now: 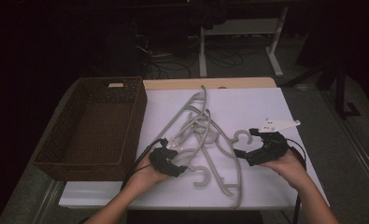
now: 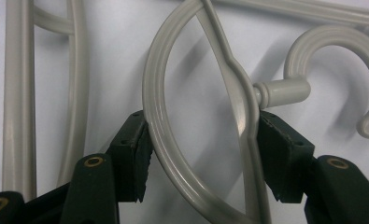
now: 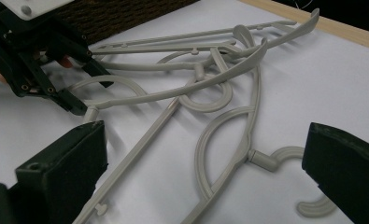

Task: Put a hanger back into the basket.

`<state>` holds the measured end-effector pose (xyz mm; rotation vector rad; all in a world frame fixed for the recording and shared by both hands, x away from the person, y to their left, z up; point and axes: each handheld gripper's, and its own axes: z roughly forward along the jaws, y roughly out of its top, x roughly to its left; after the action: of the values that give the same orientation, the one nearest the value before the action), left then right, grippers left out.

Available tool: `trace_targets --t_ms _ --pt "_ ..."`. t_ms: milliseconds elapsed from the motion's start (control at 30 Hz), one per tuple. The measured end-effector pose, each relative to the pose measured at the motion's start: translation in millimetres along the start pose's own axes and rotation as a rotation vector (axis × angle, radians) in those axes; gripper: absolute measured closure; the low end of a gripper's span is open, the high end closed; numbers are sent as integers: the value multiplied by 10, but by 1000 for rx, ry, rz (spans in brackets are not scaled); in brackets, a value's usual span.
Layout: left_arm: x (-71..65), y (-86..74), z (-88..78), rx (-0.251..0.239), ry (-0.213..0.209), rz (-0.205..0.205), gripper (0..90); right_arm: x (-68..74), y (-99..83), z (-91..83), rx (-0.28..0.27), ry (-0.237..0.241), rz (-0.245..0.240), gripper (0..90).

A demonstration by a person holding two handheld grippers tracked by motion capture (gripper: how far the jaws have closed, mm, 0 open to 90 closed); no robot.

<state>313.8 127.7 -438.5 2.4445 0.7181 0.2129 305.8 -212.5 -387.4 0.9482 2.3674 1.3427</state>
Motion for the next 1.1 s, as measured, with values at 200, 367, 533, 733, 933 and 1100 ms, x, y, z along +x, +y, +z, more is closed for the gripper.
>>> trace_targets --t_ms 200,367,533,733,933,1100 --pt "1 40 -61 -28 -4 -5 416 -1 1 0 1 -1 1 0" --pt "22 84 -127 -55 -17 -22 418 -5 2 -10 -2 -3 4 0" --pt "52 158 -224 -73 -20 -31 418 -11 9 -27 -5 -6 4 0" --pt "150 300 -419 -96 -15 -51 417 -34 19 -73 -17 -14 12 0" --pt "244 473 -655 -118 -43 -63 417 -49 18 -85 -23 -14 17 0" --pt "294 588 -824 -143 -83 -100 418 -52 20 -91 -23 -14 17 0"
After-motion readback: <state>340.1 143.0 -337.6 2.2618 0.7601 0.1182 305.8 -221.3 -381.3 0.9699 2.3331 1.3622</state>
